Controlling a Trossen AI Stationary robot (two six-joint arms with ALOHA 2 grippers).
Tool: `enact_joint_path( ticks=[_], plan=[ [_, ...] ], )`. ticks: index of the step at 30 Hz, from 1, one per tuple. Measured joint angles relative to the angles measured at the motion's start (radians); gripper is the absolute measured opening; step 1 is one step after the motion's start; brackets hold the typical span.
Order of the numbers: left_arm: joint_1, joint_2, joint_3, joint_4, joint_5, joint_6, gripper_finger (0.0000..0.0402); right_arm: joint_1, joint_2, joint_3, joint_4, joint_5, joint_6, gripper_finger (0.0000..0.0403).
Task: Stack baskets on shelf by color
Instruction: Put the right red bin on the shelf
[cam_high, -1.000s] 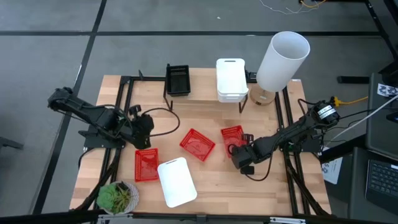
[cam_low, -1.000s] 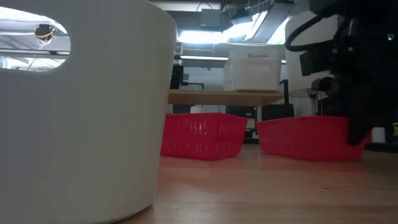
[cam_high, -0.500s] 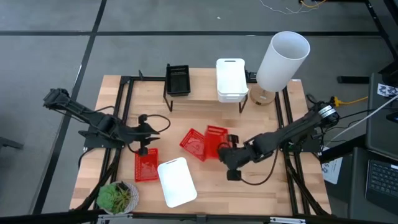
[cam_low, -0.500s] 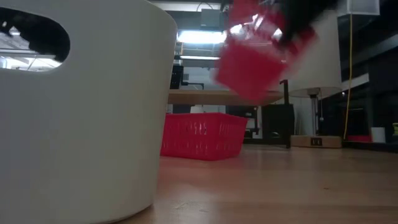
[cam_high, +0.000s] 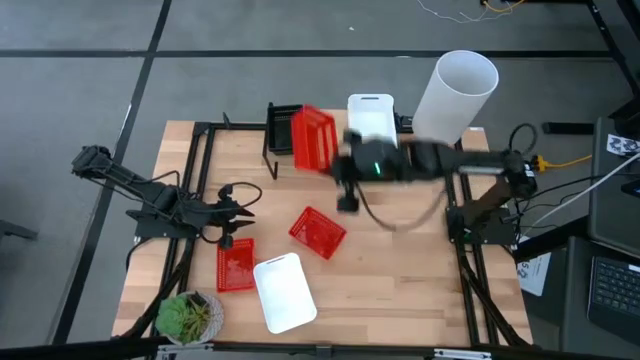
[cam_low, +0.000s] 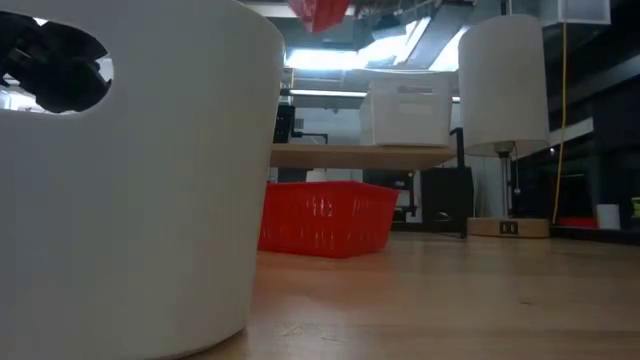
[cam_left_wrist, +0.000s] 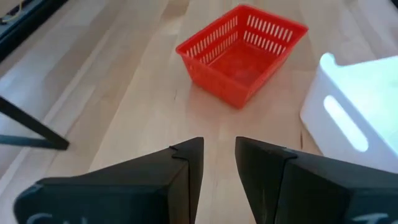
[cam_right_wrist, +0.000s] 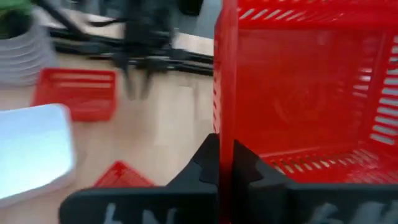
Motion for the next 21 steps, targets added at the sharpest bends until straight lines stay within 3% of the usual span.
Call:
enact_joint_path(
  ticks=[6, 13, 21],
  plan=[
    [0.000, -0.004, -0.004, 0.023, 0.001, 0.000, 0.0086, -0.211, 0.141, 0.155, -0.180, -0.184, -0.003, 0.0000],
    [0.000, -0.003, -0.004, 0.030, 0.001, -0.001, 0.0085, -0.279, 0.326, 0.322, -0.398, -0.173, -0.021, 0.0000],
    [0.000, -0.003, -0.004, 0.029, 0.000, 0.000, 0.0085, -0.281, 0.449, 0.471, -0.576, -0.046, -0.021, 0.0000]
  ],
)
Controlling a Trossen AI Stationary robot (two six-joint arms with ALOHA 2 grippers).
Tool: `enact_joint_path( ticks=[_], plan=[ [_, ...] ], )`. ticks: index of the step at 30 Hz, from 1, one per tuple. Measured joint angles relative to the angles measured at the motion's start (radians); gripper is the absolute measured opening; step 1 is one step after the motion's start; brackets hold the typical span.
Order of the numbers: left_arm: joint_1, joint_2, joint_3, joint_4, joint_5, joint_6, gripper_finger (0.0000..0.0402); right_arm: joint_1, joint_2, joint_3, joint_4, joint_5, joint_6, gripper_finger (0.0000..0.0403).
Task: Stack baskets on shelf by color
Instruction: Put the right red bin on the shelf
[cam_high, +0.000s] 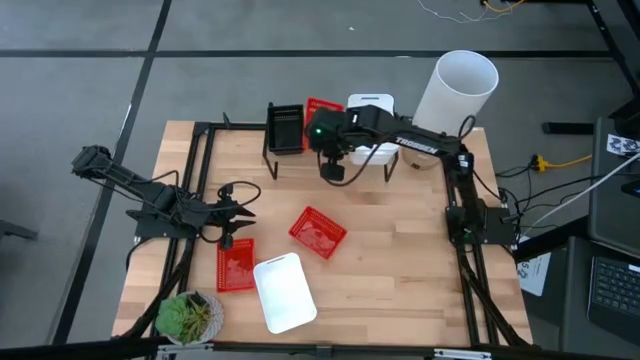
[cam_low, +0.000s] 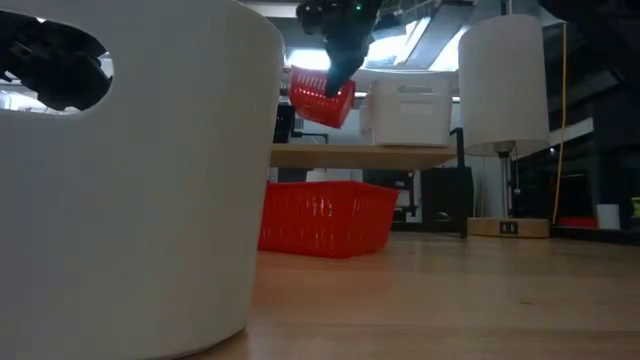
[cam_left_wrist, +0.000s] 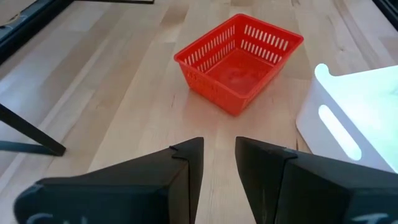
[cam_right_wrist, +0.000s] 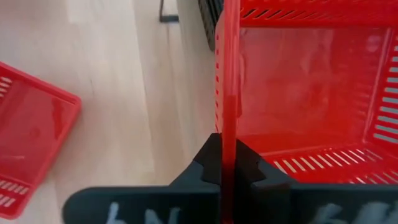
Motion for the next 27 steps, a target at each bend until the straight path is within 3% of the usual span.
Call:
enact_joint_path(
  ticks=[27],
  plan=[
    [0.000, 0.000, 0.000, -0.002, 0.000, 0.000, 0.0085, -0.018, 0.044, 0.017, -0.075, 0.015, -0.033, 0.0013]
  ],
)
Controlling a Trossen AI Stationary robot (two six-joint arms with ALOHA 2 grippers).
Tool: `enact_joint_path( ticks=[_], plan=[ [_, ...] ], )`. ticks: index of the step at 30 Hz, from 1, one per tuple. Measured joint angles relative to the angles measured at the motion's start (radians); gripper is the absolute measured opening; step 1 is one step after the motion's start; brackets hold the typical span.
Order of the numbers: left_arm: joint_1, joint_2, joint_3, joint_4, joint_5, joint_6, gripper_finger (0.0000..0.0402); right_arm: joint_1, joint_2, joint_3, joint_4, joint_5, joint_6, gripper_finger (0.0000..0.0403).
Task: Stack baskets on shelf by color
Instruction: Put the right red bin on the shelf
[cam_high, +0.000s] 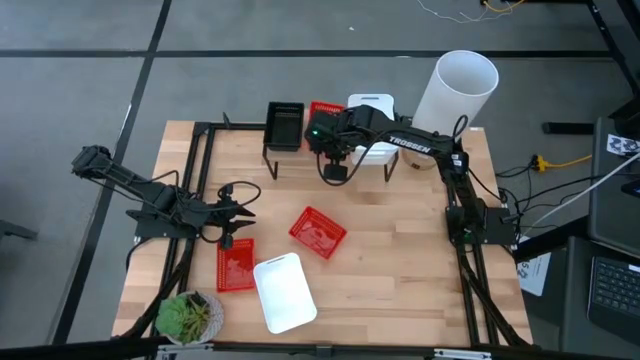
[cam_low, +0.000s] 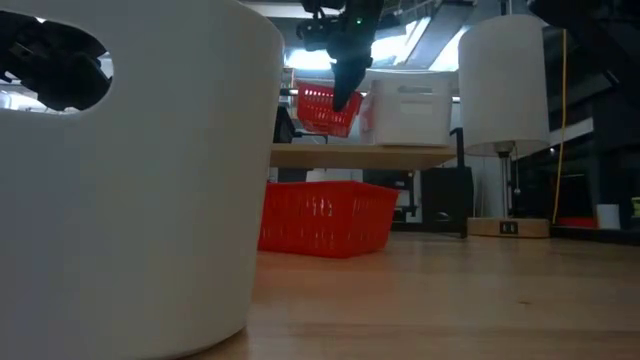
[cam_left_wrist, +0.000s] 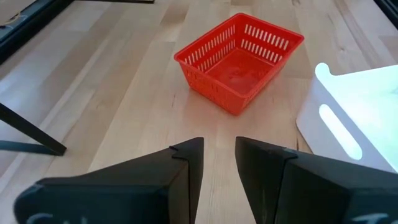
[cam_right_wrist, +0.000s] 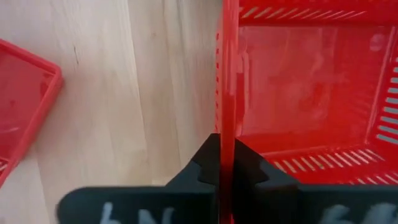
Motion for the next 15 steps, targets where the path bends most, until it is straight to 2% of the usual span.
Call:
enact_joint_path(
  ticks=[6, 11, 15],
  plan=[
    [0.000, 0.000, 0.000, 0.000, 0.000, 0.000, 0.0085, 0.000, 0.011, -0.001, 0.008, 0.000, -0.019, 0.0050],
    [0.000, 0.000, 0.000, 0.000, 0.000, -0.001, 0.0085, -0.001, 0.025, -0.001, 0.035, 0.000, -0.018, 0.0067],
    [0.000, 0.000, 0.000, 0.000, 0.000, -0.005, 0.0085, -0.001, 0.026, -0.001, 0.032, -0.061, -0.016, 0.0072]
  ],
)
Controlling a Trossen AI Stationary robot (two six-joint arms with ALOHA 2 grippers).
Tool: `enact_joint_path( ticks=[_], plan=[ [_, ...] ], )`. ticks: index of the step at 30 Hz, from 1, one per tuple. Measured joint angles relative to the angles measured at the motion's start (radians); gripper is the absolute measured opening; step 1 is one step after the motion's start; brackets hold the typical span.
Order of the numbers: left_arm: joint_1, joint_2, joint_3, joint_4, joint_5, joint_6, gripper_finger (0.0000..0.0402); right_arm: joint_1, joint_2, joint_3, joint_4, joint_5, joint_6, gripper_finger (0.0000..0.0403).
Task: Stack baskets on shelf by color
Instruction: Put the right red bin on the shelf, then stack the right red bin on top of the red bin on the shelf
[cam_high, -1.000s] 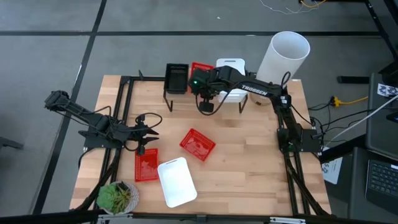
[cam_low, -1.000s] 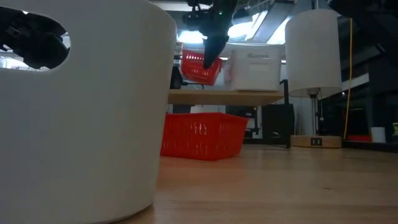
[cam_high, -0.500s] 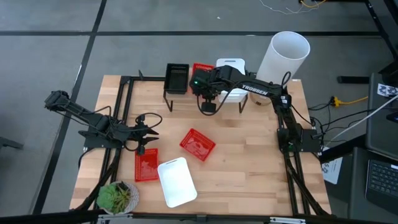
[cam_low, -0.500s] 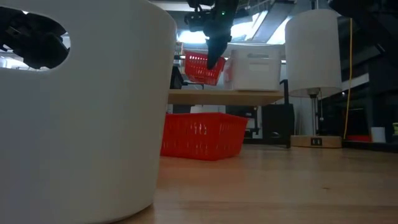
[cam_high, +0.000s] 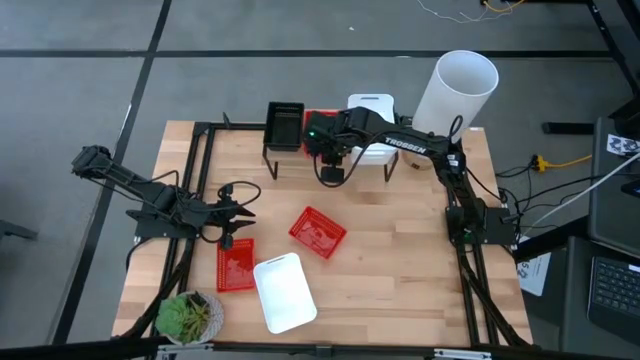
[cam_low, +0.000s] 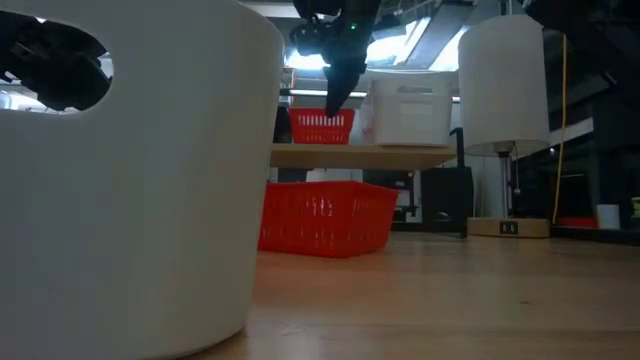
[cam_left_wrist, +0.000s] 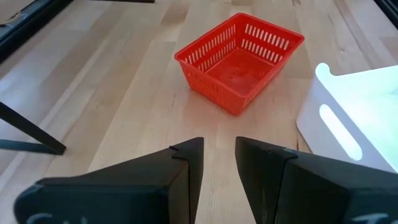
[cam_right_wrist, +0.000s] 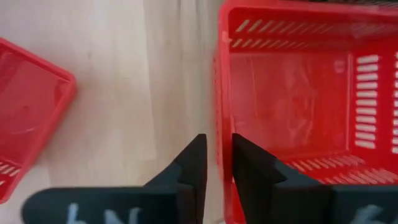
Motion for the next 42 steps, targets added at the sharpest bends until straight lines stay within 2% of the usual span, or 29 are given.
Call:
enact_joint_path(
  ticks=[4, 12, 15, 18, 24, 26, 28, 30, 33, 37, 40, 42],
  plan=[
    [0.000, 0.000, 0.000, 0.000, 0.000, -0.002, 0.0085, 0.000, -0.003, 0.001, -0.001, -0.009, 0.000, 0.0073],
    [0.000, 0.000, 0.000, 0.000, 0.000, -0.011, 0.0085, 0.003, -0.016, 0.085, -0.005, -0.011, 0.007, 0.0074],
    [0.000, 0.000, 0.000, 0.000, 0.000, -0.027, 0.0085, 0.012, -0.039, 0.083, -0.019, -0.048, 0.042, 0.0074],
    [0.000, 0.000, 0.000, 0.000, 0.000, -0.029, 0.0085, 0.024, -0.062, 0.082, -0.055, -0.155, 0.116, 0.0074],
    [0.000, 0.000, 0.000, 0.000, 0.000, -0.030, 0.0085, 0.081, -0.079, 0.081, -0.146, -0.485, 0.153, 0.0074],
    [0.000, 0.000, 0.000, 0.000, 0.000, -0.030, 0.0085, 0.119, -0.084, 0.081, -0.173, -0.533, 0.151, 0.0074],
    [0.000, 0.000, 0.000, 0.000, 0.000, -0.030, 0.0085, 0.161, -0.086, 0.081, -0.191, -0.534, 0.139, 0.0074],
    [0.000, 0.000, 0.000, 0.000, 0.000, -0.030, 0.0085, 0.206, -0.086, 0.081, -0.223, -0.531, 0.089, 0.0074],
    [0.000, 0.000, 0.000, 0.000, 0.000, -0.031, 0.0085, 0.270, -0.089, 0.057, -0.249, -0.571, -0.117, 0.0074],
    [0.000, 0.000, 0.000, 0.001, -0.011, -0.082, 0.0086, 0.320, -0.099, -0.010, -0.248, -0.785, -0.347, 0.0074],
    [0.000, 0.000, 0.000, 0.004, -0.015, -0.130, 0.0086, 0.323, -0.103, -0.059, -0.223, -0.915, -0.387, 0.0074],
    [0.000, 0.000, 0.000, 0.004, -0.015, -0.157, 0.0086, 0.323, -0.103, -0.110, -0.144, -0.947, -0.378, 0.0072]
  ],
)
